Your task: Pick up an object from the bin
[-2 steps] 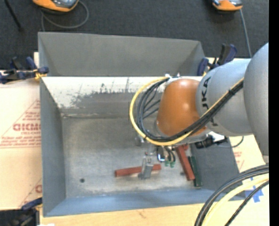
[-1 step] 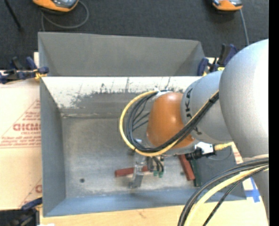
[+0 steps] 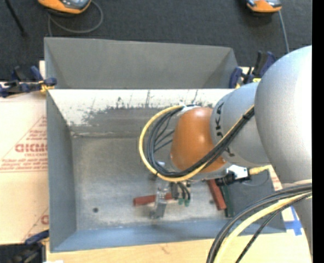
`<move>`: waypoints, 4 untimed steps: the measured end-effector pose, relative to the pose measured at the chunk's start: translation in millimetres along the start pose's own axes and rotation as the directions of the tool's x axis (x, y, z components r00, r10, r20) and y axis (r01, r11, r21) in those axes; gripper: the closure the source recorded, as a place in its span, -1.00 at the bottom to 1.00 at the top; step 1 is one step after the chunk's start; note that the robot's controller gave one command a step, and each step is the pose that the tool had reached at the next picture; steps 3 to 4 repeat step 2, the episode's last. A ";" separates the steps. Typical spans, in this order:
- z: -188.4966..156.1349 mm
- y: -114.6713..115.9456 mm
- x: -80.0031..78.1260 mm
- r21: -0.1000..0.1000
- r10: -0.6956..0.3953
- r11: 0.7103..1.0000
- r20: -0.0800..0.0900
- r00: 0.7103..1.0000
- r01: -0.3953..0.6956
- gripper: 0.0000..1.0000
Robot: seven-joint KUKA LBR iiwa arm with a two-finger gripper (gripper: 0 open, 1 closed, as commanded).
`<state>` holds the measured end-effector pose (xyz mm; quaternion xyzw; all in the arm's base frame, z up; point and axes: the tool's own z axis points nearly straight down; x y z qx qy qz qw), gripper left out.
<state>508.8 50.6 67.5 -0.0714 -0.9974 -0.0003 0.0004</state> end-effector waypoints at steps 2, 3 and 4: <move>-48.4 0.1 -2.0 -0.002 -0.004 1.000 0.007 1.000 0.004 1.00; -48.4 0.1 -2.0 -0.002 -0.004 1.000 0.007 1.000 0.004 1.00; -48.4 0.1 -2.0 -0.002 -0.004 1.000 0.007 1.000 0.004 1.00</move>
Offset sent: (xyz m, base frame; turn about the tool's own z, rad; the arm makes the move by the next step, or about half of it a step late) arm 0.0000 0.0000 0.0000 0.0000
